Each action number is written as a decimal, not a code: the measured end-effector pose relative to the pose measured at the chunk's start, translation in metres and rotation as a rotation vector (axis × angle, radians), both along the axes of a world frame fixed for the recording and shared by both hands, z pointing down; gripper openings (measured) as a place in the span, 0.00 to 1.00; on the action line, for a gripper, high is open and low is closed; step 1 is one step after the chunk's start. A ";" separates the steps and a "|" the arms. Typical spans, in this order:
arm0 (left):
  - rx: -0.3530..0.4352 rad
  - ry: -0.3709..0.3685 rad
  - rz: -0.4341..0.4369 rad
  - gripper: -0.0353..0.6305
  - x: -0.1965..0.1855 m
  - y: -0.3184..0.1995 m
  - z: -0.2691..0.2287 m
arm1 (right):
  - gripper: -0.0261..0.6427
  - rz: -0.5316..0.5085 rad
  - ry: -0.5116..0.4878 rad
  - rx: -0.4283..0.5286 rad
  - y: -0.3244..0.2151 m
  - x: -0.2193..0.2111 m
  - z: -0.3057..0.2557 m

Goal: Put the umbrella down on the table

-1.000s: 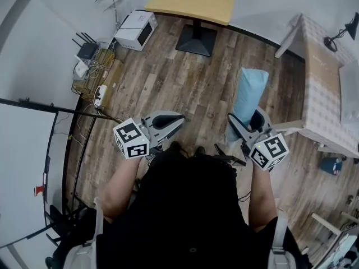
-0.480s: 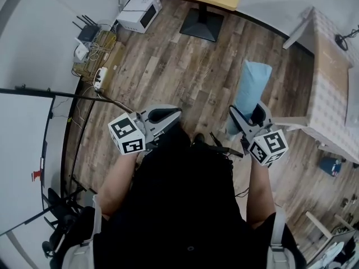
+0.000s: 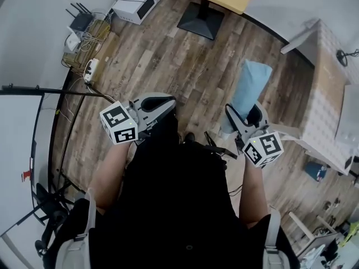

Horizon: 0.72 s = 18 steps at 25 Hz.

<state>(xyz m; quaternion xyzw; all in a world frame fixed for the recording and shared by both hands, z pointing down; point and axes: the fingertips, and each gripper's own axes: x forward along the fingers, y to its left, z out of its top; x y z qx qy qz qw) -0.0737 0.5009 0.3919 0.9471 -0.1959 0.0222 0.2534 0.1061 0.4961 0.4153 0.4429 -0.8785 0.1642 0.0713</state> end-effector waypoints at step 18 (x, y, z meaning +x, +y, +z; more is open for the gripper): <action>0.064 0.078 0.093 0.07 -0.075 -0.147 -0.001 | 0.48 0.073 0.062 0.029 -0.135 -0.067 -0.044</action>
